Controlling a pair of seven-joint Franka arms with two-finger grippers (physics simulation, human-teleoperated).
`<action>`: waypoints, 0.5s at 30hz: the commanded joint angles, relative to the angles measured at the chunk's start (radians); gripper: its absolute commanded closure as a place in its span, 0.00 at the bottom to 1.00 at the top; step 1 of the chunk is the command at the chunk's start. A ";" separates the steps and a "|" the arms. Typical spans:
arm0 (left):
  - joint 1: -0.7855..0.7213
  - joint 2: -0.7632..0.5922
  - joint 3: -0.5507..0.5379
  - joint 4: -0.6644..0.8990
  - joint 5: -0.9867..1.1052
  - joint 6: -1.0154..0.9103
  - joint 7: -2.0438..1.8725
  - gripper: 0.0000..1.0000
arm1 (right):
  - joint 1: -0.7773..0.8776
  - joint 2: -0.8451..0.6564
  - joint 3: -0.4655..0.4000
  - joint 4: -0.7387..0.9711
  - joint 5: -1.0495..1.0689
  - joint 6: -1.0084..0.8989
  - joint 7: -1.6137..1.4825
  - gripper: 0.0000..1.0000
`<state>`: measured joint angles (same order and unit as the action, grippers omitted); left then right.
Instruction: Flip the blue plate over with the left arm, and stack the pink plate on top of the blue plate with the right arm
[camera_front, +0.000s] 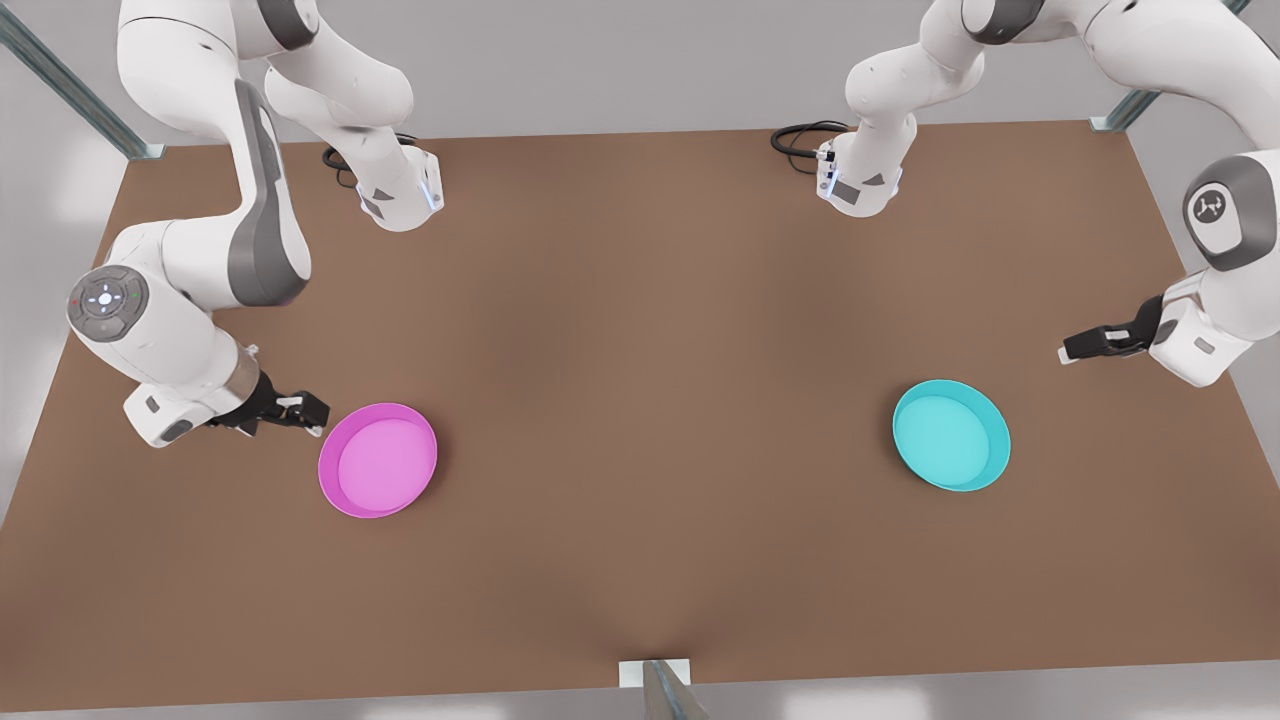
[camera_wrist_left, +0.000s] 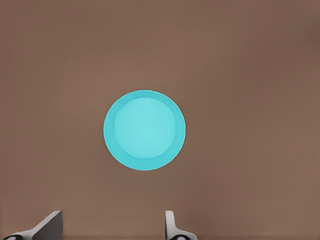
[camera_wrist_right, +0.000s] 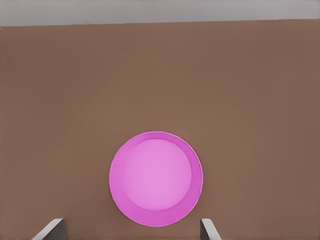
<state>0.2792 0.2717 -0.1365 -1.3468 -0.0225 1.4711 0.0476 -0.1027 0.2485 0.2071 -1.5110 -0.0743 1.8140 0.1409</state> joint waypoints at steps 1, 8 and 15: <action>0.000 0.001 0.000 0.000 0.001 0.000 0.000 0.00 | -0.003 0.001 0.000 0.000 0.002 -0.001 -0.004 0.00; 0.155 0.412 -0.002 -0.002 -0.303 0.356 0.265 0.00 | 0.138 0.101 0.009 0.086 0.008 0.014 0.000 0.00; 0.190 0.508 -0.002 -0.052 -0.304 0.477 0.376 0.00 | 0.299 0.238 0.006 0.153 -0.012 0.192 0.012 0.00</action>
<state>0.4700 0.7794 -0.1380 -1.4114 -0.3107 1.9482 0.4789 0.1984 0.4937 0.2131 -1.3603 -0.0859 2.0127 0.1572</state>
